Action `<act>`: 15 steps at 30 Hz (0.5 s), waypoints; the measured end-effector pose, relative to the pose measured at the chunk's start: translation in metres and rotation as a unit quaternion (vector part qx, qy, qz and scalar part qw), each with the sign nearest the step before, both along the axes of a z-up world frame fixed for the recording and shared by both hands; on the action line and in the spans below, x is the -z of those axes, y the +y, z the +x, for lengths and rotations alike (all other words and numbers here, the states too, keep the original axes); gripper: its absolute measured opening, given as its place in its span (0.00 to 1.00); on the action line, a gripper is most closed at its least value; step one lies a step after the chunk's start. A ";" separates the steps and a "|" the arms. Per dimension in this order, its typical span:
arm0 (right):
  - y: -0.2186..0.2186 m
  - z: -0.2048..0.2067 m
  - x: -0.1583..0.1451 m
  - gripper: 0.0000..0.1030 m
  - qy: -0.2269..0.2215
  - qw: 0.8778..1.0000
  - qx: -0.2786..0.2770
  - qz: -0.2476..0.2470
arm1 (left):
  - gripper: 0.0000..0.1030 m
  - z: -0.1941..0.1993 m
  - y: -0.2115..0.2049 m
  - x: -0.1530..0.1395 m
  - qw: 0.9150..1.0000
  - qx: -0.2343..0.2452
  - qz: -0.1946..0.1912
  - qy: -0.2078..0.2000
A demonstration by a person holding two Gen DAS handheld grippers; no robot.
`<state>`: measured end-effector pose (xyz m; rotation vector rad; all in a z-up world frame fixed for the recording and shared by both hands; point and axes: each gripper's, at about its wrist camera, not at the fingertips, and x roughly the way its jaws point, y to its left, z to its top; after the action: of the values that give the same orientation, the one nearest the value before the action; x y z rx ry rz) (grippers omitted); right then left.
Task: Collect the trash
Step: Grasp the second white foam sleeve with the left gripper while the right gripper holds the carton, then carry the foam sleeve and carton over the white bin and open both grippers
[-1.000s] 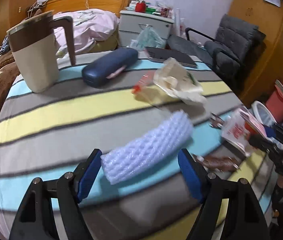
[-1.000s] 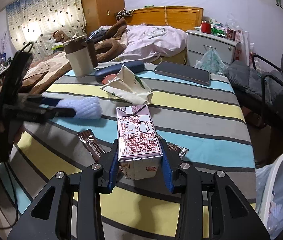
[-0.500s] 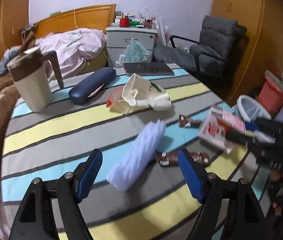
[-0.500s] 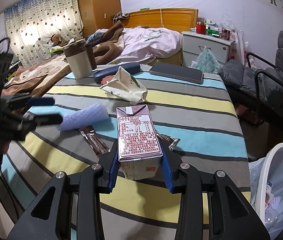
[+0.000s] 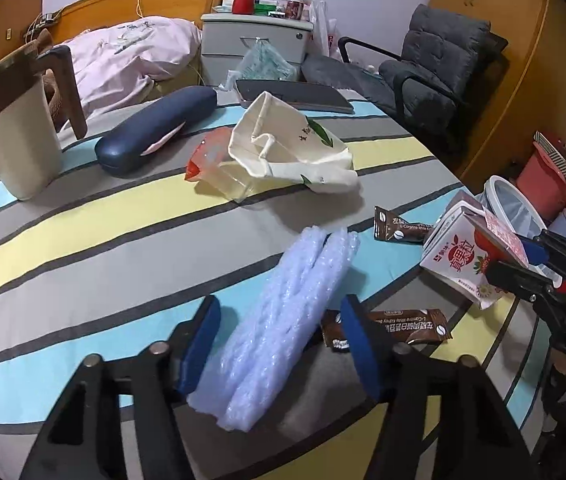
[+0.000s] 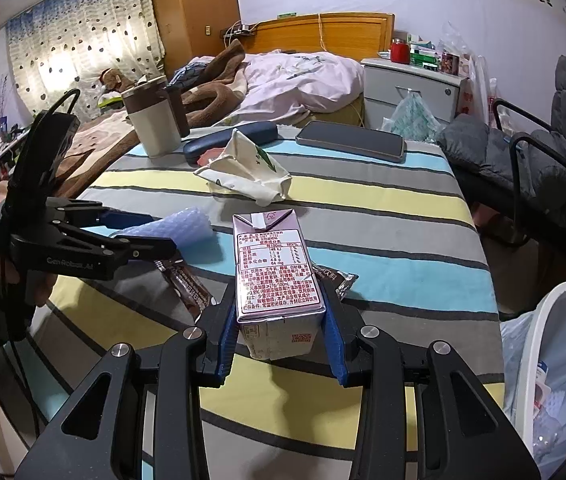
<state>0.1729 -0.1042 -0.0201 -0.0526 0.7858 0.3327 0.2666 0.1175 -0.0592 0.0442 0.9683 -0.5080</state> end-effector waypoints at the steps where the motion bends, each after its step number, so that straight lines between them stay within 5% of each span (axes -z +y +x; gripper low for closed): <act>1: 0.000 0.000 0.000 0.39 0.001 1.000 0.001 0.001 | 0.48 0.000 -0.001 0.001 1.000 0.004 -0.004 0.004; 6: -0.001 -0.001 -0.001 0.39 -0.001 1.000 0.000 0.001 | 0.30 -0.005 -0.004 0.001 1.000 -0.005 0.006 0.003; 15: -0.002 -0.005 -0.004 0.39 -0.010 1.000 0.002 -0.003 | 0.27 -0.021 -0.001 -0.008 0.999 -0.035 0.002 -0.011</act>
<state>0.1675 -0.1059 -0.0165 -0.0594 0.7667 0.3253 0.2451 0.1161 -0.0512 0.0184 0.9456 -0.4400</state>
